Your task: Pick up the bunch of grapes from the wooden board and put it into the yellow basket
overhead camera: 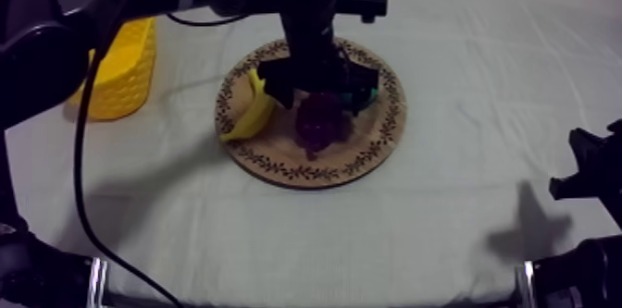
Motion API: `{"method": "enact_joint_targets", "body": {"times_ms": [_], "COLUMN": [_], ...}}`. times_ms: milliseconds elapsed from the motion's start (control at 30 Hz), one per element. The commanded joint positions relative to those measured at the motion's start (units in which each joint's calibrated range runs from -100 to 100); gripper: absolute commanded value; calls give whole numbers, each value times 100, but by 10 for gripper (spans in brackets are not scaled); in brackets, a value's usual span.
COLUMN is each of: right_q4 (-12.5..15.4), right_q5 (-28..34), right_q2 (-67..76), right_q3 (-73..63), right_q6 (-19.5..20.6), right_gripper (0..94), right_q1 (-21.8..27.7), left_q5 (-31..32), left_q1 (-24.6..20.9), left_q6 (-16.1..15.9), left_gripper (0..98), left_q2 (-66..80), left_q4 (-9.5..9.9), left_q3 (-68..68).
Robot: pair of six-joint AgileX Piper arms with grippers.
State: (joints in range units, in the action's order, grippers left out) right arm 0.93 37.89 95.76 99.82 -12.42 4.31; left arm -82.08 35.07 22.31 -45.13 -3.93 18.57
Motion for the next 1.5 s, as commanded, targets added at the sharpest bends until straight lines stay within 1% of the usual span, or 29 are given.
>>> {"method": "enact_joint_targets", "body": {"times_ms": [0,200,367,667,767,867,1200,1467], "right_q4": [2,2,2,2,2,2,2,2], "right_q5": [2,2,2,2,2,2,2,2], "right_q2": [0,0,0,0,0,0,0,0], "right_q3": [-4,-4,-4,-4,-4,-4,-4,-4], "right_q6": [-1,-1,-1,-1,-1,-1,-1,-1], "right_gripper": [3,3,3,3,3,3,3,3], "right_q1": [-2,-2,-2,-2,-2,-2,-2,-2], "left_q5": [-41,-145,-248,-360,-375,-361,-304,-500], "left_q1": [-14,-61,-93,-84,-75,-60,-31,-65], "left_q6": [3,10,39,-15,-23,-41,-170,-239], "left_gripper": [938,910,845,577,520,506,518,522], "left_q2": [-88,-278,-388,-499,-509,-486,126,875], "left_q4": [-3,-46,-72,-96,-97,-97,-58,-5], "left_q3": [65,225,306,434,426,393,186,194]}}
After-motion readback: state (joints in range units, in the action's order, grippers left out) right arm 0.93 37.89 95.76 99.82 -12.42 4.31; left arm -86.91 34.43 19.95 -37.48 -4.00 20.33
